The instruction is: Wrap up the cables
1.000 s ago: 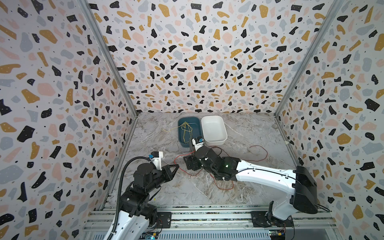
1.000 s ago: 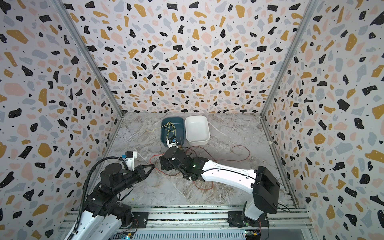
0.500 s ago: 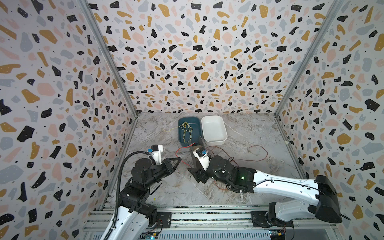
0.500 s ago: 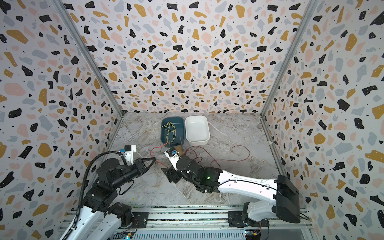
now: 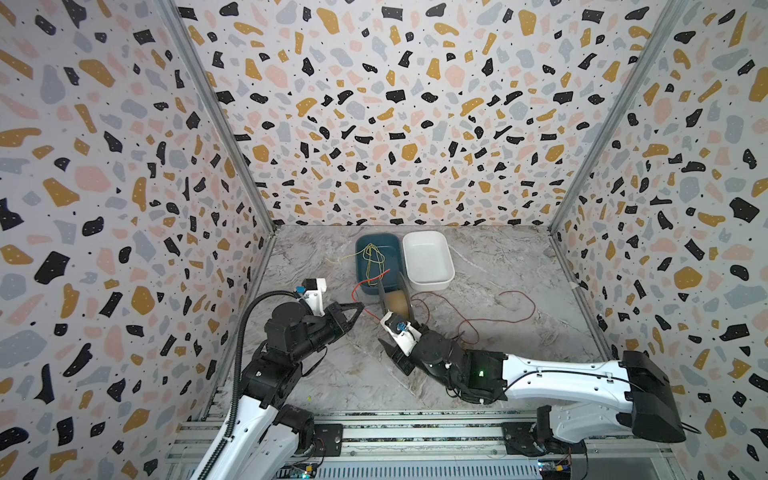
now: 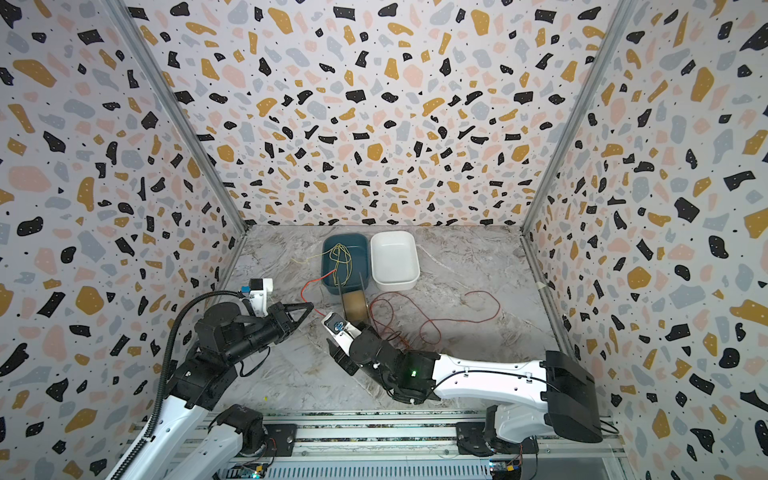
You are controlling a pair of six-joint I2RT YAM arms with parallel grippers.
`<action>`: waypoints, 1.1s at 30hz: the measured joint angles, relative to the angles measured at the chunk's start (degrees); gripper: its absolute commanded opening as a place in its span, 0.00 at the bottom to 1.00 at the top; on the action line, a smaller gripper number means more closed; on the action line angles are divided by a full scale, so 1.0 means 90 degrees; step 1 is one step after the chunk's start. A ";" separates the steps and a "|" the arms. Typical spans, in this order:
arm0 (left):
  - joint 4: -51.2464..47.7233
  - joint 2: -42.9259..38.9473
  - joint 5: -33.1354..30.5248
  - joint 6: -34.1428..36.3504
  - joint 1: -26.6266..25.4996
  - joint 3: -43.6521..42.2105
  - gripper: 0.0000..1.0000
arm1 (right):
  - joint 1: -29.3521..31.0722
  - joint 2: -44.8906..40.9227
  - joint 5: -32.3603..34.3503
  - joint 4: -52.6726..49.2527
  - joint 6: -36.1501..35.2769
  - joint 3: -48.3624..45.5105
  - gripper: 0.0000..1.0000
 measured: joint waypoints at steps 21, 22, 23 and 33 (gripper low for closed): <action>-0.0017 0.0056 -0.0073 -0.0182 0.0000 0.0165 0.00 | 0.0158 0.1591 0.1948 0.1219 -0.0483 0.0335 0.32; -0.0017 0.0056 -0.0073 -0.0182 0.0000 0.0165 0.00 | 0.0158 0.1596 0.1994 0.1231 -0.0491 0.0350 0.28; -0.0019 0.0056 -0.0073 -0.0180 0.0000 0.0165 0.00 | 0.0158 0.1596 0.2021 0.1234 -0.0491 0.0374 0.24; -0.0078 0.0039 -0.0158 -0.0155 0.0000 0.0168 0.17 | 0.0172 0.1600 0.2183 0.1321 -0.0529 0.0515 0.00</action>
